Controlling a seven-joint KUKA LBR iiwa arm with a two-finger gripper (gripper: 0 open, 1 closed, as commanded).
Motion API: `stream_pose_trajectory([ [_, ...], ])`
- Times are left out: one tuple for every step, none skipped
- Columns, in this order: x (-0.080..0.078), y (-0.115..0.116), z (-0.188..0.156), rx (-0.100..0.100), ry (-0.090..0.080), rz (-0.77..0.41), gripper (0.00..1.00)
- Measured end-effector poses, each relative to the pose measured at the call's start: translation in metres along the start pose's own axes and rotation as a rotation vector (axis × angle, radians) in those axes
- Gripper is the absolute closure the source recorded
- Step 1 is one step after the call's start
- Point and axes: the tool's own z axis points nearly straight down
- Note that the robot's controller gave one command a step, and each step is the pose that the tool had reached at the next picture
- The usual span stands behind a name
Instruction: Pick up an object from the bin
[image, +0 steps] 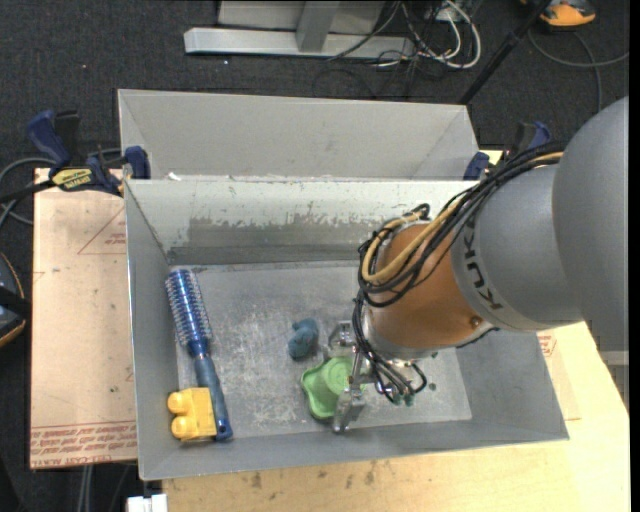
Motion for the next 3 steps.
stream_pose_trajectory([
  [0.000, 0.001, 0.000, -0.001, -0.002, 0.000, 1.00],
  [-0.004, 0.001, -0.003, 0.000, 0.009, 0.002, 1.00],
  [-0.008, 0.001, -0.110, -0.001, 0.009, 0.001, 1.00],
])
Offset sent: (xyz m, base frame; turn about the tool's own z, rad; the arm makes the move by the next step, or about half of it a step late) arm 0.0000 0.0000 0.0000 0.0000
